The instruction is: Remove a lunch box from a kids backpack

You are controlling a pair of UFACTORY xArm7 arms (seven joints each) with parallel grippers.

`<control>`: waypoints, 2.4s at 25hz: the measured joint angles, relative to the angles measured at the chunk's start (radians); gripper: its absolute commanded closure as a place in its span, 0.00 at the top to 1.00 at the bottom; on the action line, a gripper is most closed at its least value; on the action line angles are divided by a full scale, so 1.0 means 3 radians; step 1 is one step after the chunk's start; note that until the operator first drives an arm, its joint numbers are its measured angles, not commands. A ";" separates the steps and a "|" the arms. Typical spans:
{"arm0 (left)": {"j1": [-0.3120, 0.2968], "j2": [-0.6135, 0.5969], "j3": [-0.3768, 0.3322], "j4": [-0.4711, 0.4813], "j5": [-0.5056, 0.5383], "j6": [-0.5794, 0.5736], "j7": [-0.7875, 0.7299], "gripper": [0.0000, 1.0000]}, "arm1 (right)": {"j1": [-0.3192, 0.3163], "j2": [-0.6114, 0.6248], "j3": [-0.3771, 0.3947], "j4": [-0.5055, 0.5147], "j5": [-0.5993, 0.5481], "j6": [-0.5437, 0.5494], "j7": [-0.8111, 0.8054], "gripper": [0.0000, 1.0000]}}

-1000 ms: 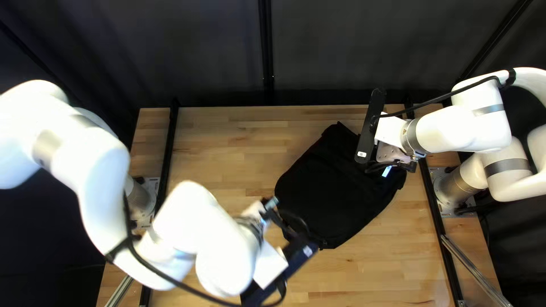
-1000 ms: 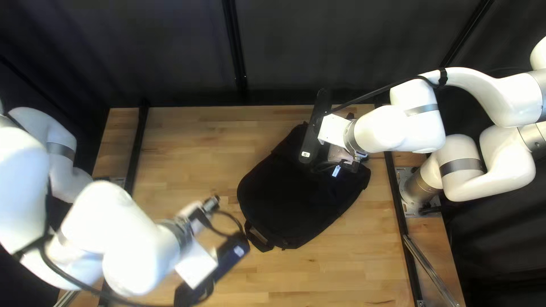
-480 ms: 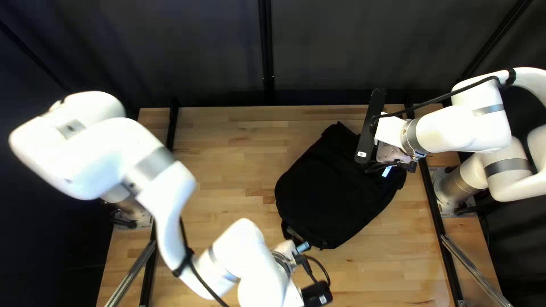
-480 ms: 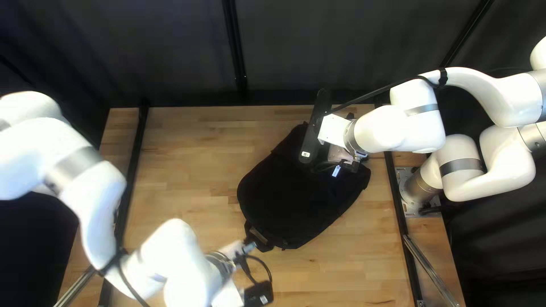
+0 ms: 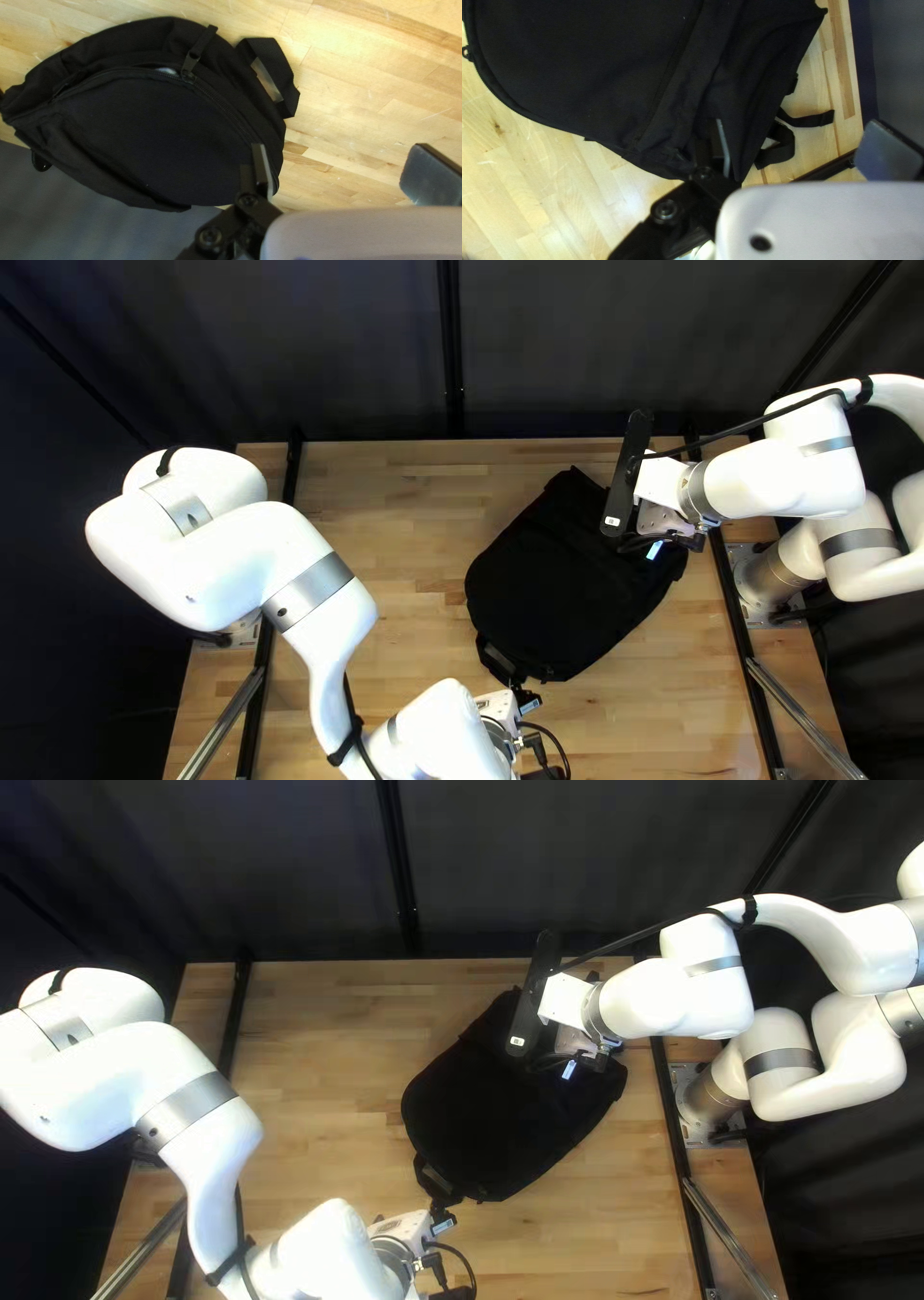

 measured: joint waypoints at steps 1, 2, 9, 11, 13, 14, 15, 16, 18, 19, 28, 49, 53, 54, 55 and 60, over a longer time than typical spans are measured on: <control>-0.0006 0.0001 -0.0013 -0.0017 0.0000 -0.0023 -0.0006 1.00 | 0.0000 0.0000 0.0000 0.0000 0.0000 0.0000 0.0000 1.00; -0.0025 0.0010 -0.0027 -0.0033 0.0021 -0.0057 0.0012 1.00 | 0.0000 0.0000 0.0000 0.0000 0.0000 0.0000 0.0000 1.00; -0.0071 0.0223 -0.0041 0.0038 0.0381 -0.0366 0.0589 1.00 | 0.0000 0.0000 0.0000 0.0000 0.0000 0.0000 0.0000 1.00; -0.0076 0.0319 -0.0013 0.0105 0.0513 -0.0438 0.0799 1.00 | 0.0000 0.0000 0.0000 0.0000 0.0000 0.0000 0.0000 1.00; -0.0073 0.0409 0.0022 0.0164 0.0623 -0.0499 0.0988 1.00 | 0.0000 0.0000 0.0000 0.0000 0.0000 0.0000 0.0000 1.00; -0.0063 0.0454 0.0042 0.0189 0.0676 -0.0539 0.1073 1.00 | 0.0000 0.0000 0.0000 0.0000 0.0000 0.0000 0.0000 1.00; -0.0050 0.0498 0.0061 0.0212 0.0724 -0.0582 0.1144 1.00 | 0.0000 0.0000 0.0000 0.0000 0.0000 0.0000 0.0000 1.00; -0.0038 0.0544 0.0080 0.0234 0.0764 -0.0624 0.1201 1.00 | 0.0000 0.0000 0.0000 0.0000 0.0000 0.0000 0.0000 1.00; -0.0021 0.0647 0.0115 0.0298 0.0825 -0.0696 0.1290 1.00 | 0.0000 0.0000 0.0000 0.0000 0.0000 0.0000 0.0000 1.00; -0.0016 0.0710 0.0134 0.0347 0.0848 -0.0725 0.1332 1.00 | 0.0000 0.0000 0.0000 0.0000 0.0000 0.0000 0.0000 1.00; 0.0003 0.1296 0.0239 0.0943 0.0826 -0.0703 0.1808 1.00 | 0.0000 0.0000 0.0000 0.0000 0.0000 0.0000 0.0000 1.00; 0.0080 0.1319 0.0268 0.0969 0.0497 -0.0035 0.2009 1.00 | 0.0000 0.0000 0.0000 0.0000 0.0000 0.0000 0.0000 1.00; 0.0081 0.1299 0.0264 0.0932 0.0470 -0.0005 0.1963 1.00 | 0.0000 0.0000 0.0000 0.0000 0.0000 0.0000 0.0000 1.00; 0.0077 0.1303 0.0265 0.0938 0.0468 0.0001 0.1958 1.00 | 0.0000 0.0000 0.0000 0.0000 0.0000 0.0000 0.0000 1.00; 0.0072 0.1309 0.0267 0.0942 0.0466 0.0007 0.1953 1.00 | 0.0000 0.0000 0.0000 0.0000 0.0000 0.0000 0.0000 1.00; 0.0067 0.1317 0.0271 0.0938 0.0469 -0.0013 0.1921 1.00 | 0.0000 0.0000 0.0000 0.0000 0.0000 0.0000 0.0000 1.00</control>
